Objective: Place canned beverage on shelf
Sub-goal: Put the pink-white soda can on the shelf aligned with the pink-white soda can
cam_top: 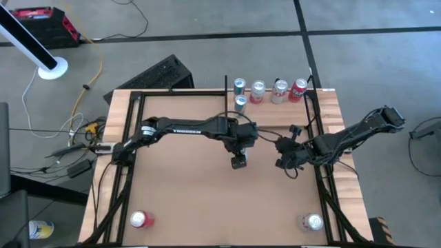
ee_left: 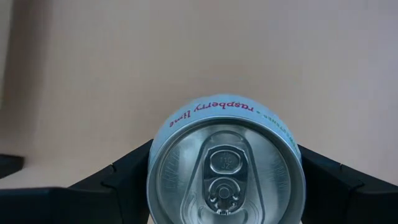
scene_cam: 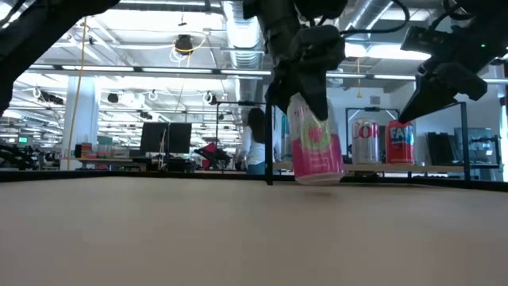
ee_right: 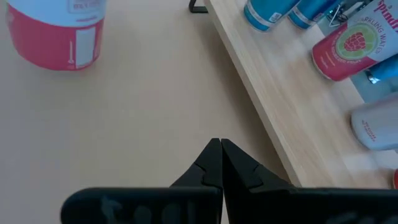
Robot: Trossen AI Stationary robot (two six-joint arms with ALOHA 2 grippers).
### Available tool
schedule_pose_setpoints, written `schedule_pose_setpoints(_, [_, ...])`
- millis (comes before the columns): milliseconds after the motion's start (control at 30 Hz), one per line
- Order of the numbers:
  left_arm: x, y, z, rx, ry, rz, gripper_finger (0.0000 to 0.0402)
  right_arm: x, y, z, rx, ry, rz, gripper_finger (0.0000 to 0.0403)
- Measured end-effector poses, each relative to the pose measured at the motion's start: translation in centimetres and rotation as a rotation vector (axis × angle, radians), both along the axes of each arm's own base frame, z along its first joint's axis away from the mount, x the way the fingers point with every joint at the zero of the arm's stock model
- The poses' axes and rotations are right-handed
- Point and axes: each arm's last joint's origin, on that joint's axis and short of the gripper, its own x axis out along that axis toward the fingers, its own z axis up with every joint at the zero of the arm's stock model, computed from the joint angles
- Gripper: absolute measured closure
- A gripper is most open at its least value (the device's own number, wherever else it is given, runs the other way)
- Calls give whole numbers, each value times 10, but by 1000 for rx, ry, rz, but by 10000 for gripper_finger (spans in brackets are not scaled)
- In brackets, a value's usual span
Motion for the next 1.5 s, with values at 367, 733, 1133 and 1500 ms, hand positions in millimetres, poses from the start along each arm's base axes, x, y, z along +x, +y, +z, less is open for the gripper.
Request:
schedule_pose_setpoints(367, [1, 1, -3, 4, 2, 5, 60, 1, 0, 0, 1, -4, 2, 382])
schedule_pose_setpoints(733, [2, 7, 11, -11, -33, 30, 12, 1, 0, 0, 2, -8, 2, 382])
schedule_pose_setpoints(1133, [-24, 9, 66, 30, 43, 3, 11, 5, 2, 3, 27, -60, 6, 370])
schedule_pose_setpoints(1500, [-67, -7, 80, 267, 207, -8, 10, 7, 9, 4, 38, -71, 74, 375])
